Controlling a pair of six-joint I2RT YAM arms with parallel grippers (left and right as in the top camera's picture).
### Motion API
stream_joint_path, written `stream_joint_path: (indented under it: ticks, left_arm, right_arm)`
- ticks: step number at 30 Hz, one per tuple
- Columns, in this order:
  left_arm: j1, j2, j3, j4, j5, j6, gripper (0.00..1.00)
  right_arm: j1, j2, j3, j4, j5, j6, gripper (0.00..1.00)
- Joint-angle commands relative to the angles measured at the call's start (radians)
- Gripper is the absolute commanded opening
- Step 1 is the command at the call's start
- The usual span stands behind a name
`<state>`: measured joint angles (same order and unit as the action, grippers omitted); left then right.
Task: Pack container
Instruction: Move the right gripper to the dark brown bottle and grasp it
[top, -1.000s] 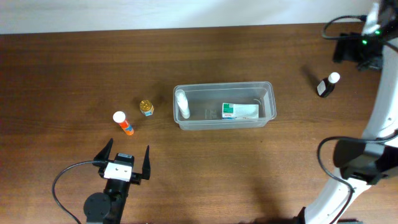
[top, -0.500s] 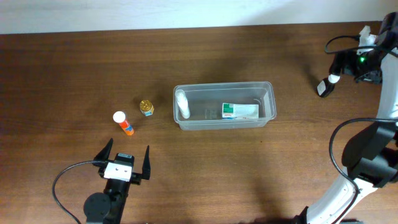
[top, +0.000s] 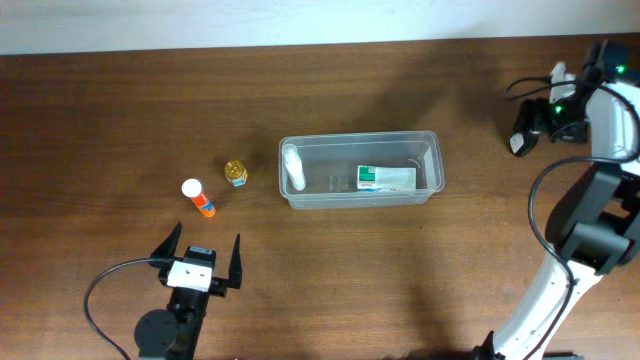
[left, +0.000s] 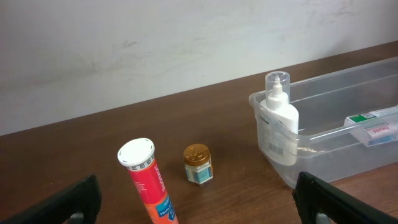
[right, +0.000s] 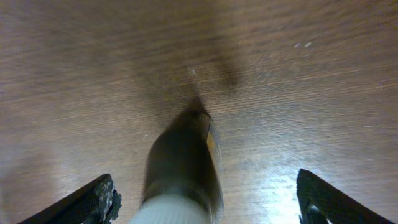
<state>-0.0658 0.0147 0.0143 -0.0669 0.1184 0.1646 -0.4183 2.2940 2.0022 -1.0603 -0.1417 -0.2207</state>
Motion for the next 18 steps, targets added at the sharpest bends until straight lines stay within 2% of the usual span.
stream_joint_path:
  ticks: [1, 14, 18]
  left_arm:
    - [0.003, -0.003, -0.005, -0.002, -0.008, 0.01, 0.99]
    - [0.003, -0.003, -0.005, -0.002, -0.008, 0.01, 0.99]
    - [0.003, -0.003, -0.005, -0.002, -0.008, 0.01, 0.99]
  right_arm:
    - [0.006, 0.03, -0.006, 0.01, -0.012, -0.011, 0.83]
    - [0.006, 0.035, -0.006, 0.037, -0.017, -0.011, 0.57]
    - [0.006, 0.035, -0.006, 0.049, -0.025, -0.011, 0.54]
